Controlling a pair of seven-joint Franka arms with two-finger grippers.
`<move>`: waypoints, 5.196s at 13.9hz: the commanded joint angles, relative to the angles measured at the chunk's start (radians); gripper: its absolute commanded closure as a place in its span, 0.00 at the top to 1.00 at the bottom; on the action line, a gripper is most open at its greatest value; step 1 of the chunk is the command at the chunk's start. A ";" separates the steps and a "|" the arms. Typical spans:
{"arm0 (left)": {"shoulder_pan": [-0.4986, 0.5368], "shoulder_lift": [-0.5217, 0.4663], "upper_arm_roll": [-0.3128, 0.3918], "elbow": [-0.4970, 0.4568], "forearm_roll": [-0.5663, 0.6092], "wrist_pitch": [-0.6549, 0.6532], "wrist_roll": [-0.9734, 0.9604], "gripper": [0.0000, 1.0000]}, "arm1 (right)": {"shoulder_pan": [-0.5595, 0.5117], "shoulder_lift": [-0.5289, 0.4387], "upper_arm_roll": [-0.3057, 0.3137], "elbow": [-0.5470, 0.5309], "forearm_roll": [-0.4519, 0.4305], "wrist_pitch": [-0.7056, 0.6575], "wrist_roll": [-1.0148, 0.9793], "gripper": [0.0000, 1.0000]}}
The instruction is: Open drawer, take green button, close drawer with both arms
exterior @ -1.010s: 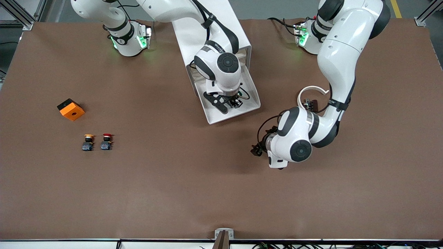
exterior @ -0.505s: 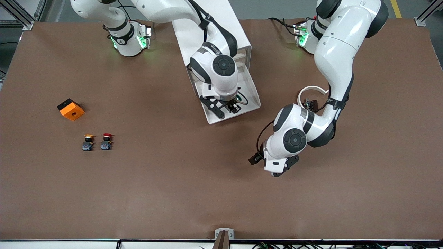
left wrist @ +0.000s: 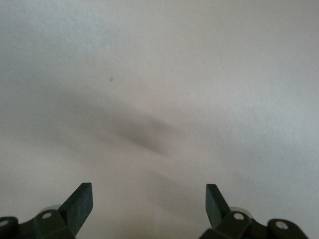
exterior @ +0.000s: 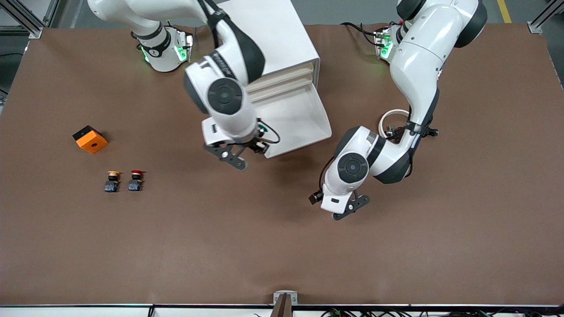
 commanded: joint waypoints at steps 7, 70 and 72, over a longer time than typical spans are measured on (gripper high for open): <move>-0.058 -0.018 -0.090 -0.048 0.019 -0.082 -0.002 1.00 | -0.365 -0.246 0.012 -0.518 -0.006 0.334 -0.843 0.00; 0.362 -0.720 0.212 -0.371 -0.140 -0.551 1.090 1.00 | -0.549 -0.254 -0.091 0.055 -0.129 -0.405 -1.088 1.00; 0.360 -0.845 0.234 -0.509 -0.140 -0.446 1.090 1.00 | -0.551 -0.257 -0.091 0.057 -0.135 -0.411 -1.085 1.00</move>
